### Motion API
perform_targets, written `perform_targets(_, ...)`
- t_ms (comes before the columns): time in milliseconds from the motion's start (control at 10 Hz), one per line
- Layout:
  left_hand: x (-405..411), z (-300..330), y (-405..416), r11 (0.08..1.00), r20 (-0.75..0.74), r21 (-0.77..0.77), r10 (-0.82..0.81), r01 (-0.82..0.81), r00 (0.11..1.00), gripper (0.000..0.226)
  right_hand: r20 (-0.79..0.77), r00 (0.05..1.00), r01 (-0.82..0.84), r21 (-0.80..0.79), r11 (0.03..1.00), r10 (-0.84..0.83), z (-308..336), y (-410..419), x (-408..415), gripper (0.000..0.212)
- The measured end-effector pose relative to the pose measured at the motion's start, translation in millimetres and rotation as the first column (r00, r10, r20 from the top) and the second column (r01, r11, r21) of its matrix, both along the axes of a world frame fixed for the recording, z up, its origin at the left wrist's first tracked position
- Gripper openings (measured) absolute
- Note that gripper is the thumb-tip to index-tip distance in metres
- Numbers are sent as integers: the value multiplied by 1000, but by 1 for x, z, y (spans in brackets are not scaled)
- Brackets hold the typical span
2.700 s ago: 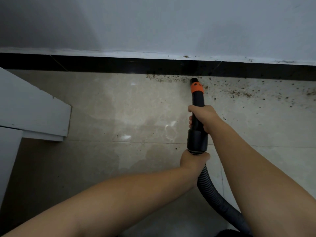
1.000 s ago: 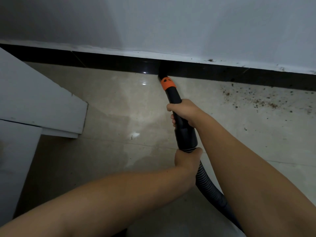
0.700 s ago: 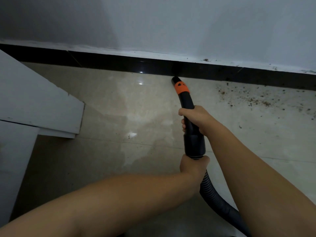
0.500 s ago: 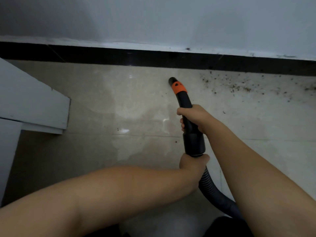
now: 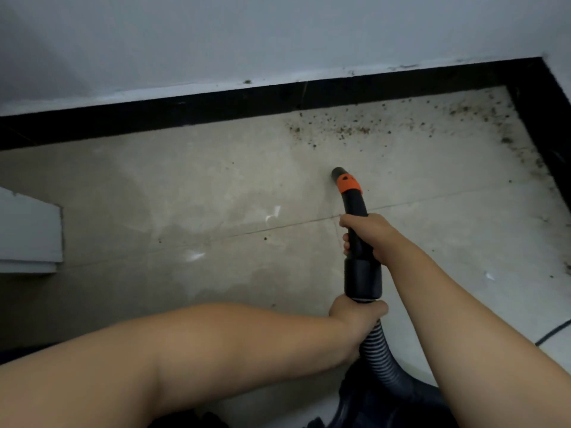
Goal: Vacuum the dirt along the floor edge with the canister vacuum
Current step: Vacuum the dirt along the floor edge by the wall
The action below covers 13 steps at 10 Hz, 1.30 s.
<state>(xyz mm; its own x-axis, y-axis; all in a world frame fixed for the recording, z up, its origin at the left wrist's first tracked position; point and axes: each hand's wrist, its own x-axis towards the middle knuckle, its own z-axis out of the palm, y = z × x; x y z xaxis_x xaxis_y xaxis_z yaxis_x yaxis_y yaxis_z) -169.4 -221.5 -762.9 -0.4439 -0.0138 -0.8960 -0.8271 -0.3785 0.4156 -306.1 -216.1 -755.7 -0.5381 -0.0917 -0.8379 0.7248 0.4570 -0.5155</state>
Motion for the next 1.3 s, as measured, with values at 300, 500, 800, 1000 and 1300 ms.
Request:
perform_targets(300, -18, -7, 25, 998, 38, 12, 55, -55, 998, 18, -4, 1000, 8, -5, 1000, -8, -3, 21, -18, 11)
perform_targets(500, -47, 7, 34, 994, 55, -18, 108, -107, 993, 11, 28, 994, -103, -60, 993, 105, 2, 23, -46, 10)
perform_targets(800, -62, -11, 1, 965, 86, -148, 230, -216, 969, 23, 27, 978, -198, -152, 968, 205, -12, -28, -57, 12)
perform_targets(1000, -79, -24, -1, 992, 27, -120, 49, -46, 998, 11, -41, 999, 25, -72, 997, -28, -24, -8, -77, 10)
perform_targets(1300, -87, -13, 10, 991, 53, -44, 131, -129, 990, 18, 32, 994, -103, -117, 988, 108, -14, -8, -88, 12)
